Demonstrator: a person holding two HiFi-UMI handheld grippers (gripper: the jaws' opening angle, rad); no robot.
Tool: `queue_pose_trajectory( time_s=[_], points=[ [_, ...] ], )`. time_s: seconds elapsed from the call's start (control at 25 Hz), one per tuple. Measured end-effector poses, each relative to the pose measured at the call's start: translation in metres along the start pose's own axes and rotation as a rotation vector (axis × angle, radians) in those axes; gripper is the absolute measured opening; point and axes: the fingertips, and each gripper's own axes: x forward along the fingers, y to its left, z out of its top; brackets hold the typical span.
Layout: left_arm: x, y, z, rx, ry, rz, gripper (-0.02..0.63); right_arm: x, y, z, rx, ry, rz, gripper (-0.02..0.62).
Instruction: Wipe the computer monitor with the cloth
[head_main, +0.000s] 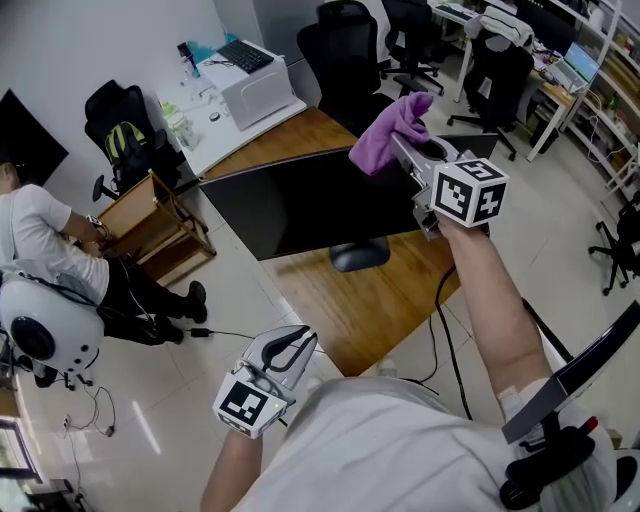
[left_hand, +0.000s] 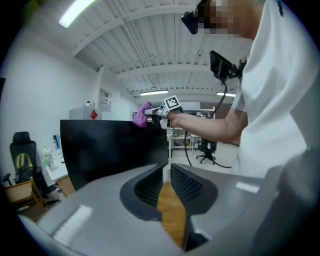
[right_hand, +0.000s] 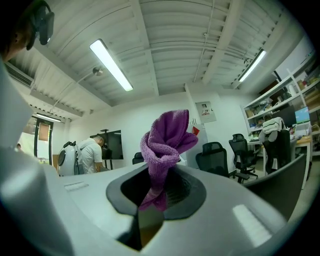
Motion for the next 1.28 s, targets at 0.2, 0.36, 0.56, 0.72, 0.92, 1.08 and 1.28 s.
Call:
queue_pose_trajectory(
  time_s=[0.2, 0.36, 0.56, 0.72, 0.92, 1.08, 1.28],
  points=[
    [0.015, -0.005, 0.003, 0.005, 0.0, -0.014, 0.071, -0.016, -0.025, 0.0, -0.001, -0.002, -0.029, 0.057],
    [0.029, -0.013, 0.009, -0.017, 0.027, -0.029, 0.071, -0.033, -0.052, -0.002, 0.011, -0.004, -0.067, 0.057],
    [0.048, -0.021, 0.01, 0.006, 0.03, -0.061, 0.071, -0.053, -0.081, 0.002, 0.016, -0.015, -0.106, 0.057],
    [0.067, -0.028, 0.013, 0.016, 0.02, -0.078, 0.071, -0.072, -0.107, 0.007, 0.016, -0.022, -0.138, 0.057],
    [0.088, -0.04, 0.02, -0.002, 0.026, -0.096, 0.071, -0.094, -0.137, 0.01, 0.012, -0.025, -0.176, 0.057],
    [0.102, -0.047, 0.021, 0.021, 0.019, -0.121, 0.071, -0.11, -0.157, 0.013, 0.015, -0.028, -0.205, 0.057],
    [0.115, -0.054, 0.023, 0.016, 0.029, -0.135, 0.071, -0.126, -0.177, 0.014, 0.013, -0.028, -0.231, 0.057]
  ],
)
